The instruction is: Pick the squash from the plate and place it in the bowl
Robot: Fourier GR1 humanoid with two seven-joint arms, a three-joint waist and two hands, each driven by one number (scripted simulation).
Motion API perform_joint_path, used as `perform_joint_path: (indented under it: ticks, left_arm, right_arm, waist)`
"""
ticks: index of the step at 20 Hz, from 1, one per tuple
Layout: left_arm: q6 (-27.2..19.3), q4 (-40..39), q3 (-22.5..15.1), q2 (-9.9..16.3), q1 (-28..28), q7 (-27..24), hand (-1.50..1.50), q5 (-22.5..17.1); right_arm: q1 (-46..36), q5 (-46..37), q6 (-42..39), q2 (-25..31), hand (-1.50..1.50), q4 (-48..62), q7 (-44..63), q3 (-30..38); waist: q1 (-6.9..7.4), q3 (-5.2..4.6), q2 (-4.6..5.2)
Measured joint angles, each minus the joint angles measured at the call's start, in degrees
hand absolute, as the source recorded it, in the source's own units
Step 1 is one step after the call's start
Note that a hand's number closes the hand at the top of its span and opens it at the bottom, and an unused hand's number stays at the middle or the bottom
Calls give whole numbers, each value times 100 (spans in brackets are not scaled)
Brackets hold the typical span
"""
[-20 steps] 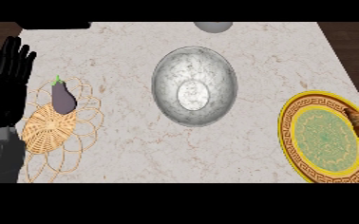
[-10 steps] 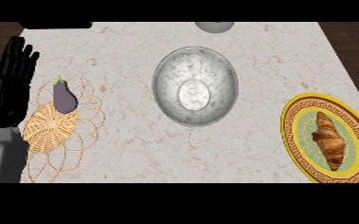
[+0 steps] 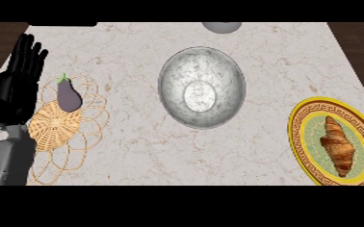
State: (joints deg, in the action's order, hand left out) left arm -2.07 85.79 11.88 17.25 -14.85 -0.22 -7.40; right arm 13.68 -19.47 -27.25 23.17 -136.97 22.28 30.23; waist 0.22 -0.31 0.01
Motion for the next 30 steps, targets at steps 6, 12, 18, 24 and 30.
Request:
perform_joint_path:
  ticks: [6,12,18,24,30]
  left_arm:
    - [48,-58,-14,14,-181,67,0,-33]
    - [60,-124,-27,11,-224,73,0,-3]
    - [92,-170,-4,-1,-196,18,0,-10]
    - [57,-198,12,-41,-158,-71,0,32]
    - [126,-155,75,6,-95,-83,0,-8]
  right_arm:
    - [-1596,180,-131,157,150,-12,1929,-1094]
    - [-3305,2,80,122,150,295,3298,-2618]
    - [-4532,-699,400,-517,150,1399,3712,-3854]
    - [-4927,-1592,758,-1228,150,2866,3484,-4533]
    - [-4889,-2514,1399,-1673,150,4197,3297,-4816]
  waist:
    - [109,-3,13]
    - [162,1,16]
    - [144,10,13]
    - [103,22,18]
    - [69,27,19]
